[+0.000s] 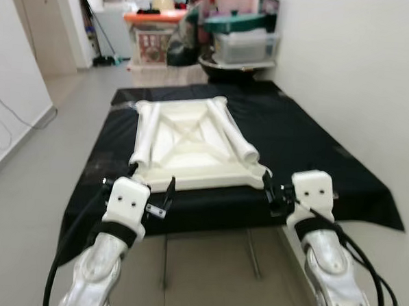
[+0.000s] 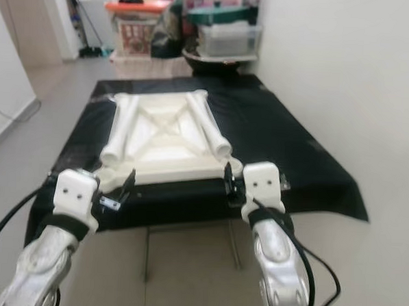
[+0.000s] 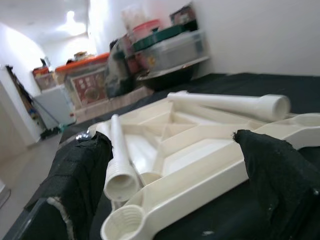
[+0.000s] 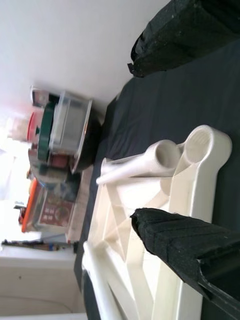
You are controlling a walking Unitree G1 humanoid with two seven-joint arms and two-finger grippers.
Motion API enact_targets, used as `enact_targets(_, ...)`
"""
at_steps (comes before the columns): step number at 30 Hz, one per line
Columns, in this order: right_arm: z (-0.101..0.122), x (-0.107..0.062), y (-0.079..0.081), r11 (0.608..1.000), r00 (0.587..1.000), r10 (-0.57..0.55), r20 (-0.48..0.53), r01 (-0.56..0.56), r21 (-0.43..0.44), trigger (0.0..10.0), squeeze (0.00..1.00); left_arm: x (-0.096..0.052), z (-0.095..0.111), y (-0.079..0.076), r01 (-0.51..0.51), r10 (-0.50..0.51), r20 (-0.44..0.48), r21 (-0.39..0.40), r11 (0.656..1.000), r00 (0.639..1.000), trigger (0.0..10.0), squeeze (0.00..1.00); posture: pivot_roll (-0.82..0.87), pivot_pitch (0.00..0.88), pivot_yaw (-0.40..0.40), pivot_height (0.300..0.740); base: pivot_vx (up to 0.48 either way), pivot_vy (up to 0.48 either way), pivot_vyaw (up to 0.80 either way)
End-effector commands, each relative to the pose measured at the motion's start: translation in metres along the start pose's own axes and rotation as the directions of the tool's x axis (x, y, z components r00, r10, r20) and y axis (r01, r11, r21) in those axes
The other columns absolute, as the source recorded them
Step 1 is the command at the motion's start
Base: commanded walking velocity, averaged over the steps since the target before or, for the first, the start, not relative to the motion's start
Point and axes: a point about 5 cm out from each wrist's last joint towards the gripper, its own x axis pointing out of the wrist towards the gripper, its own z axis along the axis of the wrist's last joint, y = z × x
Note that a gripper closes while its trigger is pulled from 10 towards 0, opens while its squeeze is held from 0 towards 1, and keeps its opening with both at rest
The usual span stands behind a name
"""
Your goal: Building children table
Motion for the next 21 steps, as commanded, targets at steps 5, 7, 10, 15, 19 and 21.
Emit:
enact_targets(5,-0.0030,0.0051,-0.0108,0.999,1.000,-0.028,-0.008,0.028,-0.030,10.0,0.00,0.0015,-0.0003,-0.0020,0.002,-0.002,0.001,0.000,1.000,1.000,10.0,0.00,-0.03,0.000,-0.001,0.740,0.307,0.000,0.00)
enact_targets(7,-0.0032,0.0053,-0.0110,0.999,1.000,-0.027,-0.008,0.027,-0.031,10.0,0.00,0.0018,-0.0003,-0.0021,0.001,-0.001,0.001,0.000,1.000,1.000,10.0,0.00,-0.03,0.000,-0.001,0.740,0.311,0.000,0.00)
enact_targets(10,-0.0043,0.0053,-0.0099,0.999,1.000,-0.023,-0.010,0.023,-0.032,10.0,0.00,0.0022,0.0000,-0.0023,0.000,0.000,0.003,-0.002,1.000,1.000,10.0,0.00,-0.03,0.000,0.000,0.740,0.322,0.000,0.00)
enact_targets(15,-0.0050,0.0061,-0.0091,0.999,1.000,-0.021,-0.011,0.020,-0.033,10.0,0.00,0.0027,-0.0001,-0.0026,0.003,-0.003,0.004,-0.003,1.000,1.000,10.0,0.00,-0.04,0.000,0.001,0.740,0.319,0.000,0.00)
enact_targets(19,-0.0052,0.0078,-0.0091,0.999,1.000,-0.017,-0.009,0.017,-0.035,10.0,0.00,0.0028,-0.0003,-0.0034,0.005,-0.005,0.004,-0.001,1.000,1.000,10.0,0.00,-0.03,0.000,-0.001,0.740,0.320,0.000,0.00)
enact_targets(21,-0.0054,0.0086,-0.0092,0.999,1.000,-0.014,-0.008,0.014,-0.036,10.0,0.00,0.0033,-0.0020,-0.0033,-0.002,0.002,-0.009,0.011,1.000,1.000,10.0,0.00,-0.03,0.000,-0.001,0.740,0.000,0.000,0.00)
